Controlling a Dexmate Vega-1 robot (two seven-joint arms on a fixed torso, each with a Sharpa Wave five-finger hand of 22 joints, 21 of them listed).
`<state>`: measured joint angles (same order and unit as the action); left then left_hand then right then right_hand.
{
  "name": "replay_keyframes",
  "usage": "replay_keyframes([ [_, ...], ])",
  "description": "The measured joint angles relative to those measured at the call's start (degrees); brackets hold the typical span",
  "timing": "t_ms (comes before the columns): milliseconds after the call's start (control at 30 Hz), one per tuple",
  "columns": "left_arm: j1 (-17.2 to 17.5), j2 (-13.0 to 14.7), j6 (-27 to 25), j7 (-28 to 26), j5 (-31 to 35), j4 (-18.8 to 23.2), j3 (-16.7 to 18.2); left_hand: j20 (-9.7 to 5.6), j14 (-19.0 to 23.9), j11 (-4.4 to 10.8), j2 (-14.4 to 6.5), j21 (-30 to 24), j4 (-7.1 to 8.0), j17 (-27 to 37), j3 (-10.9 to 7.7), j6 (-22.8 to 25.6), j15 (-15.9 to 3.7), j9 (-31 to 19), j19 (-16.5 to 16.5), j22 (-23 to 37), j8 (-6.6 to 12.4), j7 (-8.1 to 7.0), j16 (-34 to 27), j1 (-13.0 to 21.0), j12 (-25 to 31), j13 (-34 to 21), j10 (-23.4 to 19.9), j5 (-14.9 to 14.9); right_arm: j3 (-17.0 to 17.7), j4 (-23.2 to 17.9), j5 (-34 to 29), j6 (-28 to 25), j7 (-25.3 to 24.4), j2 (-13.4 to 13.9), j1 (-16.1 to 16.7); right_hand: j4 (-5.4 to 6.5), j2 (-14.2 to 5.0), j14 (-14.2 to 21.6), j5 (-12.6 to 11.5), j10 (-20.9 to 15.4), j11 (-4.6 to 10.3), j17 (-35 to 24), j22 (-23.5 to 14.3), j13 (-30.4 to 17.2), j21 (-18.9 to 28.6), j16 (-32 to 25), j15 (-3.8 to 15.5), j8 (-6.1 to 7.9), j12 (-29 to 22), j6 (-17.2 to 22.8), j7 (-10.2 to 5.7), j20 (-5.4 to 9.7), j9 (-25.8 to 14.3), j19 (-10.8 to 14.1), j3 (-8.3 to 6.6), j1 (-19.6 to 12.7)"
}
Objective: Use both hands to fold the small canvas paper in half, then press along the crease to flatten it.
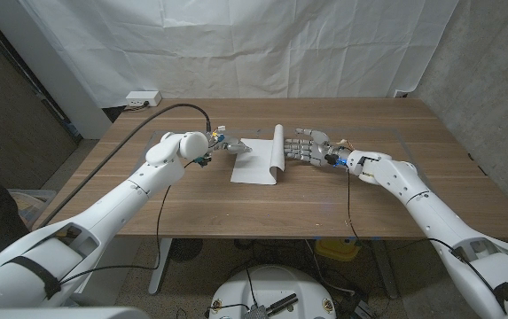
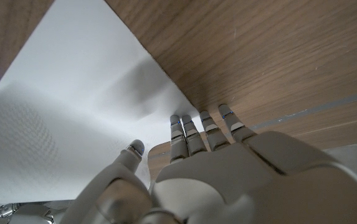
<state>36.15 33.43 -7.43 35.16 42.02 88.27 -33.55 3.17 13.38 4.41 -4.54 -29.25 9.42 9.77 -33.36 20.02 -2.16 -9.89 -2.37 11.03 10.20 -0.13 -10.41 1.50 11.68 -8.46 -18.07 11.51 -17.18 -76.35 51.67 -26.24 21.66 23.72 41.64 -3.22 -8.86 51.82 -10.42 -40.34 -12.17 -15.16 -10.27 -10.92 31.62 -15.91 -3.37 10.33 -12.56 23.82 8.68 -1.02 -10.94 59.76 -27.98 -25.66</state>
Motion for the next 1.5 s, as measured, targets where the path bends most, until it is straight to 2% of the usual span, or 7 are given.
replay_keyframes([
  [267,-0.2,-0.1,0.1,0.0,0.0,-0.3,0.0,0.01,0.0,0.00,0.0,0.0,0.00,0.0,0.00,0.0,0.00,0.0,0.0,0.0,0.21,0.00,0.0,0.0,0.0,0.0,0.0,0.0,1.0,2.9,2.8,0.6,3.0,-1.2,0.1,0.31,0.00,0.0,0.0,0.0,-0.01,0.3,0.0,0.0,0.0,0.2,0.00,0.00,0.0,0.0,0.00,0.40,0.0,0.4,-0.32,0.0],
  [533,-0.3,-0.2,0.2,0.0,0.0,-0.5,0.0,0.02,0.0,0.00,0.0,0.0,0.00,0.0,0.00,0.0,0.00,0.0,0.0,0.0,0.21,0.00,0.0,0.0,0.0,0.0,0.0,0.0,1.3,4.8,4.4,0.0,4.4,-2.0,-0.2,-0.35,-0.24,-1.1,0.0,1.5,-0.26,0.5,0.0,0.0,0.0,1.4,0.58,0.00,0.5,-0.2,0.23,1.30,0.0,0.1,-0.98,-0.2],
  [967,-0.3,-0.3,0.2,0.0,0.1,-0.5,-0.1,0.03,0.0,0.00,0.0,0.0,0.00,0.0,0.00,0.0,-0.01,0.0,0.0,0.1,0.18,0.00,0.1,0.0,-0.2,0.0,0.0,0.4,0.7,4.7,4.6,-1.9,4.3,-1.9,-0.4,-0.41,-0.24,-3.3,0.0,2.8,-0.28,0.4,0.0,0.0,-0.9,2.4,-0.85,0.16,0.7,-0.6,0.01,-0.02,0.0,-1.9,-1.04,-0.2],
  [1067,-0.3,-0.3,0.2,0.0,0.1,-0.5,-0.1,0.03,0.0,0.00,0.0,0.0,0.00,0.0,0.00,0.0,-0.04,0.0,0.0,0.1,0.16,0.00,0.1,0.0,-0.2,0.0,0.0,0.4,0.7,4.3,4.4,-1.6,4.1,-1.9,0.0,-0.11,-0.76,-3.1,-0.1,1.8,0.64,0.4,0.0,0.0,-1.1,2.4,-0.67,0.82,0.6,0.9,0.17,-0.20,0.0,-2.1,-1.38,-0.1],
  [1267,-0.3,-0.3,0.2,0.0,0.1,-0.5,-0.1,0.03,0.1,0.00,0.0,0.1,0.00,-0.1,0.00,0.0,-0.13,0.0,0.0,0.1,0.03,0.00,0.0,0.0,-0.2,0.0,0.0,0.4,0.7,3.8,4.0,-0.2,4.1,-2.0,0.3,-0.37,-3.14,-1.9,-0.9,-0.4,1.31,0.1,0.0,0.0,-1.1,2.1,0.61,1.55,0.0,4.8,0.43,0.62,0.0,-1.3,-5.27,-2.6],
  [1400,-0.2,-0.3,0.2,0.0,0.1,-0.5,0.0,0.04,0.1,0.00,0.0,0.1,0.00,-0.1,0.00,0.0,-0.17,0.0,0.0,0.0,0.02,0.00,0.0,0.0,-0.2,0.0,0.0,0.4,-0.1,3.4,3.5,-0.1,4.6,-1.5,0.2,-0.25,-2.98,-0.9,-1.3,-1.0,1.33,-0.2,0.0,-0.2,-0.7,1.6,1.15,1.55,-0.4,5.6,0.47,1.24,0.0,-0.6,-7.37,-3.8],
  [1500,-0.1,-0.3,0.1,0.0,0.1,-0.5,0.0,0.04,0.0,0.00,0.0,0.2,0.00,-0.1,0.00,0.0,-0.22,0.0,0.0,0.0,0.12,0.00,0.0,0.0,-0.2,0.0,0.0,0.4,-0.5,3.3,3.3,-0.1,4.9,-1.3,0.0,0.07,-3.03,-0.2,-1.3,-1.7,1.21,-0.2,-0.2,-0.2,-0.4,1.3,1.21,1.55,-0.4,6.0,0.58,1.63,-0.1,-0.2,-8.00,-4.4],
])
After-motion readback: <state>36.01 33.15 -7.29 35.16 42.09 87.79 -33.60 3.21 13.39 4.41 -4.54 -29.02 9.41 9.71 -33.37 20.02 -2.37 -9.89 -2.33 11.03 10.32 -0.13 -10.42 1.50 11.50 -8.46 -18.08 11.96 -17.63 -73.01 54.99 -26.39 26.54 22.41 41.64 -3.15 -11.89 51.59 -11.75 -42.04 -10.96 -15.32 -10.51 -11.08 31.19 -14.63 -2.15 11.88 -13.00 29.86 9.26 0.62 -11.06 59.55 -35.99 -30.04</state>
